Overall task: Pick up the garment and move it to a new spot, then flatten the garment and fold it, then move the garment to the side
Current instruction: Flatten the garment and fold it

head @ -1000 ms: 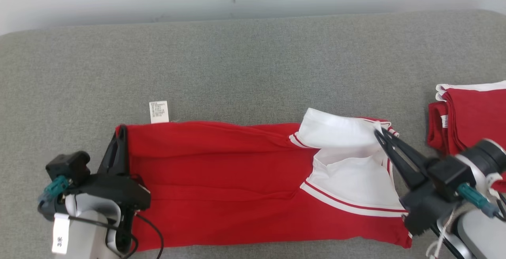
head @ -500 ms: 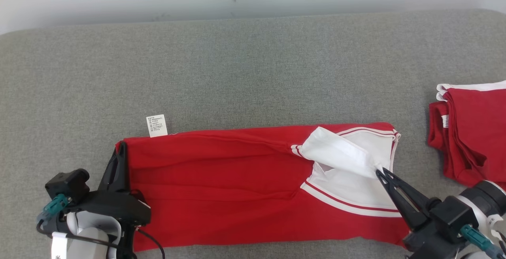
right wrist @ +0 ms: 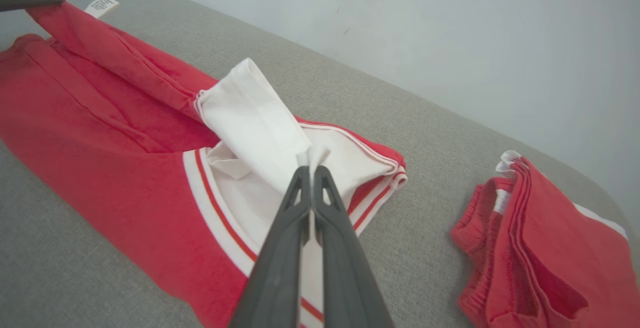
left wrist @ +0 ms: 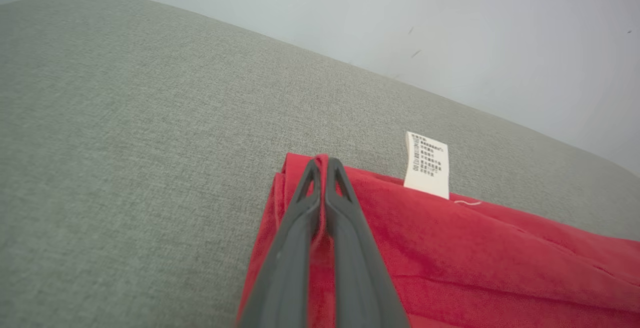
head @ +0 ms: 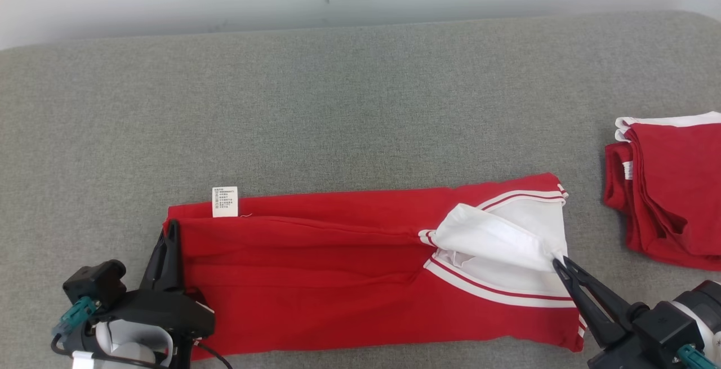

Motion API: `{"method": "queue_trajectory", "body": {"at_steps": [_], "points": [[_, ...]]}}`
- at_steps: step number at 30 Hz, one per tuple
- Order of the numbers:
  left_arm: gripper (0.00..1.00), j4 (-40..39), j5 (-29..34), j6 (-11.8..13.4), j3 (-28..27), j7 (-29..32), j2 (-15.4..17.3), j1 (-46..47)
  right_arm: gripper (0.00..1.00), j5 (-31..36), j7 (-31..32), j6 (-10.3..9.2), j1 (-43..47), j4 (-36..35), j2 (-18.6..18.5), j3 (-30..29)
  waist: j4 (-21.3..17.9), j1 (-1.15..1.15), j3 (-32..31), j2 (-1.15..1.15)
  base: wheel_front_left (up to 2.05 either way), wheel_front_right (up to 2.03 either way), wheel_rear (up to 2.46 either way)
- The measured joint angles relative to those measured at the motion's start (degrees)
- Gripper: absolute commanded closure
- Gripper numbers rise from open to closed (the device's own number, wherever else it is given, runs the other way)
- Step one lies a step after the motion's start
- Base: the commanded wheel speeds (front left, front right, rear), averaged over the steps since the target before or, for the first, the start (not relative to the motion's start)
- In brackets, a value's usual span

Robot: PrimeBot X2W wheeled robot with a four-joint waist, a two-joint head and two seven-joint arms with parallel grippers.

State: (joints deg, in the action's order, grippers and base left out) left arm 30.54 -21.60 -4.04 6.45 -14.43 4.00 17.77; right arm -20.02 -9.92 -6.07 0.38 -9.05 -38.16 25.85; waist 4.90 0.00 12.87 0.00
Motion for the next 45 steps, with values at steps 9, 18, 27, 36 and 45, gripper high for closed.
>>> {"method": "queue_trajectory", "body": {"at_steps": [9, 18, 27, 36, 45], "points": [[1.00, -0.73, 0.35, 0.29, -0.31, 0.00, -0.45, -0.37, 1.00, -0.67, 0.42, -0.07, 2.95, -0.63, -0.04, -0.21, -0.06, 0.00, 0.43, 0.00, 0.00, 0.00, 0.00], [0.40, -0.71, 0.67, 0.89, -0.67, 0.00, -0.69, -2.07, 0.00, -1.27, 2.44, -0.33, 4.05, -0.01, -0.05, -0.20, -0.09, 0.00, 0.76, 0.00, 0.00, 0.00, 0.00], [0.00, -0.65, 1.68, 1.58, -1.66, 0.00, -0.74, -3.76, 0.00, -3.08, 3.92, -0.48, 5.11, 1.54, -0.19, -0.81, 0.07, 0.00, 0.58, 0.00, 0.00, 0.00, 0.00], [0.00, -2.09, 3.15, 4.90, -3.93, 0.00, -0.58, -6.12, 0.00, -3.50, 3.90, -0.55, 5.02, 1.80, 0.09, -1.77, 0.08, 0.00, -0.49, 0.00, 0.00, 0.00, 0.00], [0.00, -10.28, 7.26, 7.48, -5.01, 0.00, -0.45, -8.33, 0.00, -4.27, 1.07, -0.99, 2.98, 1.97, 6.24, -4.81, 0.58, 0.00, -3.00, 0.00, 0.00, 0.00, 0.00]]}}
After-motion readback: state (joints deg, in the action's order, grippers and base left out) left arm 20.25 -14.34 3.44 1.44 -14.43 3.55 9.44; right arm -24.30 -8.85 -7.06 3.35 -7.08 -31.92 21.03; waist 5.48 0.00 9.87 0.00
